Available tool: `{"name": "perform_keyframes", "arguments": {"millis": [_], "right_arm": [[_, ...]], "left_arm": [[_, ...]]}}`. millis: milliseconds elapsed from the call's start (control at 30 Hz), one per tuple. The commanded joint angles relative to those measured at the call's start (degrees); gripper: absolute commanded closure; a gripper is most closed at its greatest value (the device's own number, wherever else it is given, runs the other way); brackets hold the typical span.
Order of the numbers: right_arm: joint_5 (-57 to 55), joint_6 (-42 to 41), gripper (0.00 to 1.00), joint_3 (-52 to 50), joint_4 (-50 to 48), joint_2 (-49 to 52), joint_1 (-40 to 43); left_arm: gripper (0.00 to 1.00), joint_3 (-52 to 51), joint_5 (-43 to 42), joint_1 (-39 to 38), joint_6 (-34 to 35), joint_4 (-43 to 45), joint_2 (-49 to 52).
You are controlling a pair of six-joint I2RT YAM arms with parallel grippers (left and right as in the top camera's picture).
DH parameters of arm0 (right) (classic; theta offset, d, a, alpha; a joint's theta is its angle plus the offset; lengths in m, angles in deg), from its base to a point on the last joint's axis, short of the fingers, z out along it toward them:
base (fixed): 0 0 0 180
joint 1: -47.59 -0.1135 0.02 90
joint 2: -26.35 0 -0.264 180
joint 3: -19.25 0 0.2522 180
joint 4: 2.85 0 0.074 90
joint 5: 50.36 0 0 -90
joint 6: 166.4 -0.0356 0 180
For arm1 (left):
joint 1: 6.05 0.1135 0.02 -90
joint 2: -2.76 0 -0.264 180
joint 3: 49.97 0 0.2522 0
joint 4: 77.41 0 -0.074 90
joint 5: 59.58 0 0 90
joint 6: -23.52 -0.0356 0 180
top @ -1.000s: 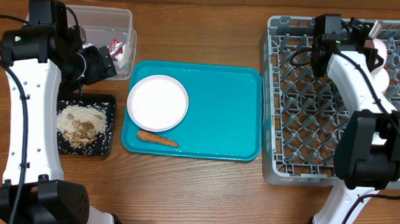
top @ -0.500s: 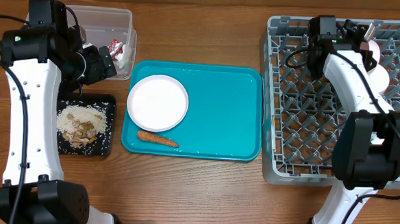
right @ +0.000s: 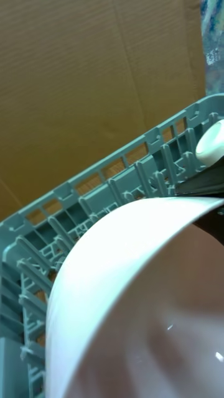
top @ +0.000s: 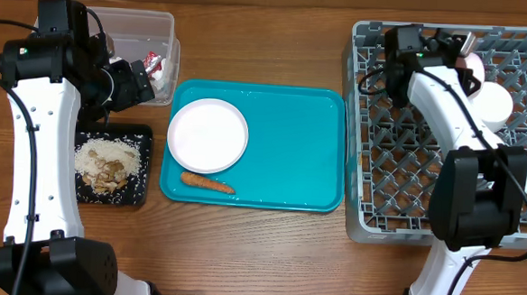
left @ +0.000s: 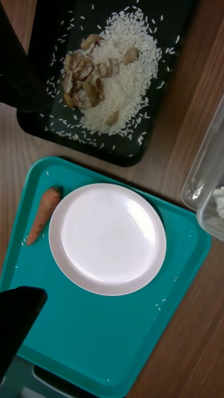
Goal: Sort waste into correct bins and load items into the dishwasher
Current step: 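Lower the bowl into the rack's far side and open the right gripper, then reach the right gripper to the pink plate rim and grasp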
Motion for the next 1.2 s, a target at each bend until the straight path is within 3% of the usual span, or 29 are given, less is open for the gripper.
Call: {"name": "perform_keyframes", "arguments": {"millis": [0,200,367,433,500,667,767,1000,1167], "right_arm": [[5.9,-1.4,0.96,-0.7,1.5,1.8,-0.6],[6.4,-3.1,0.96,-0.7,4.1,1.8,-1.9],[16.3,-3.1,0.90,-0.7,8.2,1.8,-4.3],[20.7,-3.1,0.84,-0.6,9.2,1.8,-5.1],[23.7,-3.1,0.68,-0.6,9.9,1.8,-5.6],[26.9,-5.9,0.58,-0.4,12.5,0.9,-5.9],[29.8,-5.4,0.58,-0.4,12.8,-1.3,-5.9],[44.9,4.0,0.55,1.2,12.0,-11.0,-5.9],[71.1,15.9,0.41,2.9,9.0,-16.0,-6.0]], "left_arm": [[0.07,0.9,-0.9,-0.2,0.7,0.1,-0.6],[0.07,0.9,-0.9,-0.2,0.7,0.1,-0.6],[0.07,0.9,-0.9,-0.2,0.7,0.1,-0.6],[0.07,0.9,-0.9,-0.2,0.7,0.1,-0.6],[0.07,0.9,-0.9,-0.2,0.7,0.1,-0.6],[0.06,0.9,-0.9,-0.2,0.7,0.0,-0.6],[0.06,0.9,-0.9,-0.2,0.7,0.0,-0.6],[0.04,0.9,-0.5,-0.2,0.1,-0.9,-0.6],[0.03,0.9,2.6,-0.2,0.1,-2.3,-0.6]]}}
